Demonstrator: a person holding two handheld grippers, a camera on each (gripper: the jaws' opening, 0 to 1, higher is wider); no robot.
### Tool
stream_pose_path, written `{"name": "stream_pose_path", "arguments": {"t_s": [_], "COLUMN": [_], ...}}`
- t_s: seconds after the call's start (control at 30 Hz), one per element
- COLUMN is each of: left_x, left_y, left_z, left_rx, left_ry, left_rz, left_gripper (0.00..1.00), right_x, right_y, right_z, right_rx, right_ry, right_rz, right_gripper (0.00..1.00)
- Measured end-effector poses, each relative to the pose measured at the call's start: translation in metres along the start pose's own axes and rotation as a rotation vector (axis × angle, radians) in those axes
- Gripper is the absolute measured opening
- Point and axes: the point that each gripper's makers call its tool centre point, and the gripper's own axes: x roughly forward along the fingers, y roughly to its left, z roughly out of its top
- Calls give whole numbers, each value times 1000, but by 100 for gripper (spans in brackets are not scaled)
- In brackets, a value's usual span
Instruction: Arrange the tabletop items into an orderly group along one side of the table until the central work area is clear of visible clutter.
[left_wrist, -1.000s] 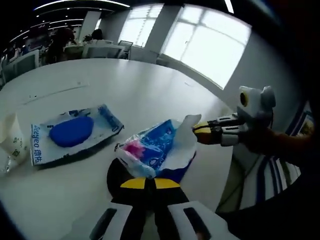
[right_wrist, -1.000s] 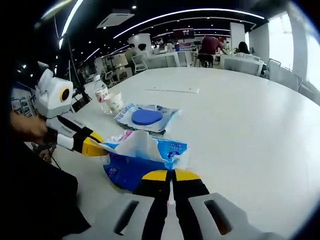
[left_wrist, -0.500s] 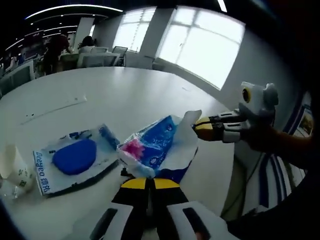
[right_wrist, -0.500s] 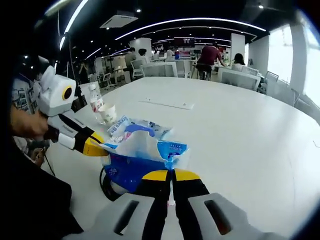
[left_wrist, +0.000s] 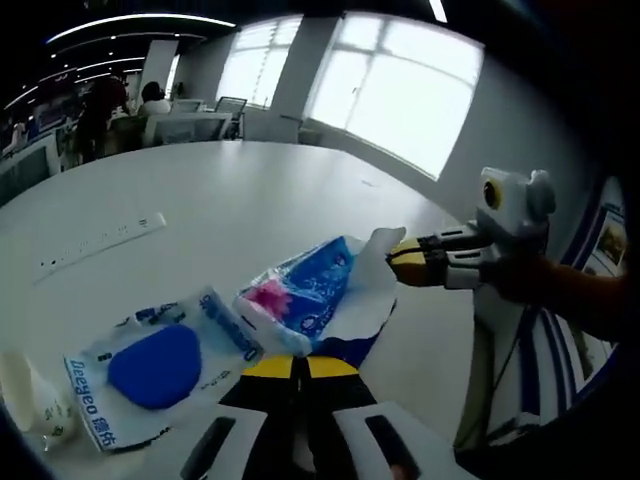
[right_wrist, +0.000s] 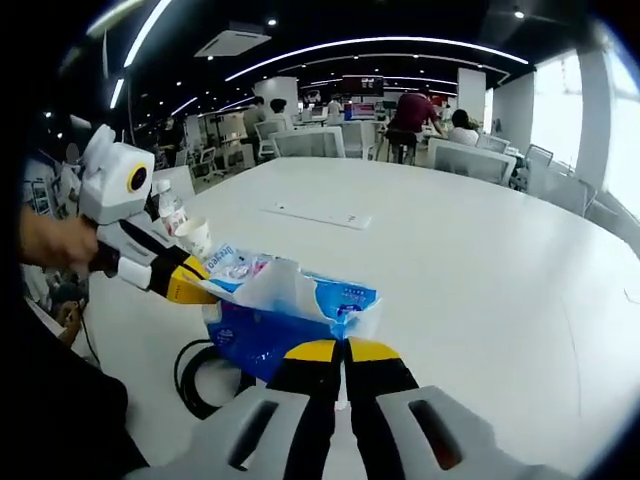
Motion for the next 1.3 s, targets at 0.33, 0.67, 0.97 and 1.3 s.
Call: {"name": "stream_pose_path", "arguments": {"t_s": [0.33, 0.67, 0.97, 1.3], "left_x": [29, 53, 73, 90], "left_y": [17, 21, 31, 30], "left_z": [7, 20, 18, 5], "left_rx": [-5, 1, 20, 49], "left_ry": [45, 72, 122, 207], "left_rz": [-11, -23, -9, -2], "left_gripper": [0, 0, 0, 0], "right_x": [19, 35, 53, 70], "right_y": [-13, -47, -57, -66], "right_z": [-4, 4, -4, -28], "right_rx": [-21, -19, -19, 24], "right_ry": [34, 21, 51, 124], "right_rz": [-15, -58, -69, -75], "right_gripper": [0, 0, 0, 0]}}
